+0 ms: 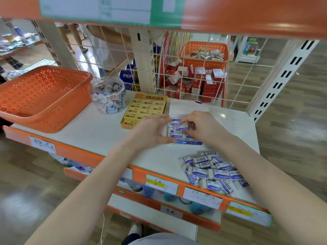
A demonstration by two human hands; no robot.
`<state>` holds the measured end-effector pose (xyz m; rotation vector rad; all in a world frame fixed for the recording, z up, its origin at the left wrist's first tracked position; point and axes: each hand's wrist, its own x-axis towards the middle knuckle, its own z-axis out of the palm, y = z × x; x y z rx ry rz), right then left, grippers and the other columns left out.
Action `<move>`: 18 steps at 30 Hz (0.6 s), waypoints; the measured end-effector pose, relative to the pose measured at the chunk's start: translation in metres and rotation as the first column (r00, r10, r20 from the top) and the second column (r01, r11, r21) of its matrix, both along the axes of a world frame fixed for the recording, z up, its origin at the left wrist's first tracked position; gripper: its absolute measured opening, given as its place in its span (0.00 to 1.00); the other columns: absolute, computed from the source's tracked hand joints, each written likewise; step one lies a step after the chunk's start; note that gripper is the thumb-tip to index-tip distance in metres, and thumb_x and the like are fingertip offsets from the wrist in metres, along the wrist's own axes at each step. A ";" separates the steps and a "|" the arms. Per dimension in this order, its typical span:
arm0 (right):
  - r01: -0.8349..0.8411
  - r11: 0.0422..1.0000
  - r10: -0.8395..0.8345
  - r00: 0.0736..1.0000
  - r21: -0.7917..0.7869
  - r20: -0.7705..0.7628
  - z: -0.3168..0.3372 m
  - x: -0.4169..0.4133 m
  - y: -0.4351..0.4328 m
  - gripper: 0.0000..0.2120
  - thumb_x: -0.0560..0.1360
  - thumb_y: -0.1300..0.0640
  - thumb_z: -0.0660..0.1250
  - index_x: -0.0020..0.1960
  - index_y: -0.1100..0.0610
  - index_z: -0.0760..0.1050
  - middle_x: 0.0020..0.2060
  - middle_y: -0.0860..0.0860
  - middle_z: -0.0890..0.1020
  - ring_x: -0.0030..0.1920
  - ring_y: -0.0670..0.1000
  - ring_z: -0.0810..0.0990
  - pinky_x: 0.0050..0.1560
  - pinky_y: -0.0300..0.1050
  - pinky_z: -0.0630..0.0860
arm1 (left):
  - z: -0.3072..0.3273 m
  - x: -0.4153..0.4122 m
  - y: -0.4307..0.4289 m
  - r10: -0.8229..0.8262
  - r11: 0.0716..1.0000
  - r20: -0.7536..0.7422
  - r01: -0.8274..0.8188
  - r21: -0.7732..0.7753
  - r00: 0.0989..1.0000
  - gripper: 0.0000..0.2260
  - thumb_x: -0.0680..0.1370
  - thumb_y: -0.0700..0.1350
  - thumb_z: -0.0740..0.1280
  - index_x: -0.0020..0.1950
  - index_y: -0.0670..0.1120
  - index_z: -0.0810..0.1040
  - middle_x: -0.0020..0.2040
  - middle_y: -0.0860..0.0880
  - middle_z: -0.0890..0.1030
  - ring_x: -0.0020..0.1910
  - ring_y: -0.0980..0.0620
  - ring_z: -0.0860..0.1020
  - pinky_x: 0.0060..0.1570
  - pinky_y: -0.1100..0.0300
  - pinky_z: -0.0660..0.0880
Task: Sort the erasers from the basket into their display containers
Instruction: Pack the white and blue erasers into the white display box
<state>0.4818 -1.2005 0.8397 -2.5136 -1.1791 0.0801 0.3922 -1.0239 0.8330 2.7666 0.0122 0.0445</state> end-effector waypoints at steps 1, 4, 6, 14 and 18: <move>-0.003 1.000 0.003 1.000 0.013 -0.002 0.000 -0.001 0.002 0.12 0.72 0.54 0.71 0.55 0.54 0.80 0.42 0.48 0.73 0.44 0.49 0.75 0.47 0.40 0.69 | -0.001 0.000 0.001 0.002 1.000 0.008 -0.002 0.005 1.000 0.33 0.71 0.59 0.71 0.72 0.50 0.68 0.73 0.54 0.68 0.71 0.54 0.64 0.70 0.61 0.56; -0.014 1.000 0.014 1.000 -0.004 -0.007 -0.001 -0.001 0.009 0.09 0.72 0.55 0.72 0.51 0.55 0.81 0.42 0.49 0.76 0.45 0.50 0.76 0.46 0.38 0.67 | -0.001 0.001 0.002 0.021 1.000 0.026 -0.021 0.001 0.999 0.34 0.70 0.58 0.72 0.73 0.48 0.68 0.72 0.52 0.68 0.71 0.55 0.65 0.68 0.63 0.56; -0.012 1.000 0.012 1.000 -0.017 -0.005 -0.001 0.000 0.014 0.08 0.72 0.55 0.71 0.50 0.56 0.81 0.45 0.50 0.78 0.46 0.50 0.75 0.46 0.37 0.66 | -0.001 0.001 0.003 0.027 1.000 0.023 -0.027 -0.004 0.999 0.34 0.70 0.58 0.73 0.73 0.48 0.68 0.72 0.52 0.68 0.71 0.54 0.64 0.68 0.64 0.55; -0.043 0.998 0.043 0.999 -0.041 -0.017 0.002 0.000 0.019 0.09 0.74 0.54 0.70 0.51 0.55 0.83 0.49 0.52 0.78 0.49 0.52 0.75 0.49 0.43 0.70 | -0.002 0.001 0.000 0.029 0.999 0.041 -0.028 -0.015 0.999 0.32 0.71 0.57 0.72 0.72 0.48 0.69 0.72 0.53 0.69 0.71 0.56 0.65 0.69 0.64 0.55; -0.097 0.988 0.090 0.994 -0.121 -0.062 0.008 0.006 0.010 0.11 0.76 0.52 0.66 0.57 0.50 0.81 0.53 0.52 0.75 0.55 0.51 0.69 0.57 0.50 0.69 | 0.000 0.002 -0.001 0.021 1.000 0.049 -0.020 -0.021 0.999 0.30 0.71 0.56 0.73 0.70 0.49 0.71 0.71 0.53 0.70 0.70 0.56 0.66 0.69 0.63 0.57</move>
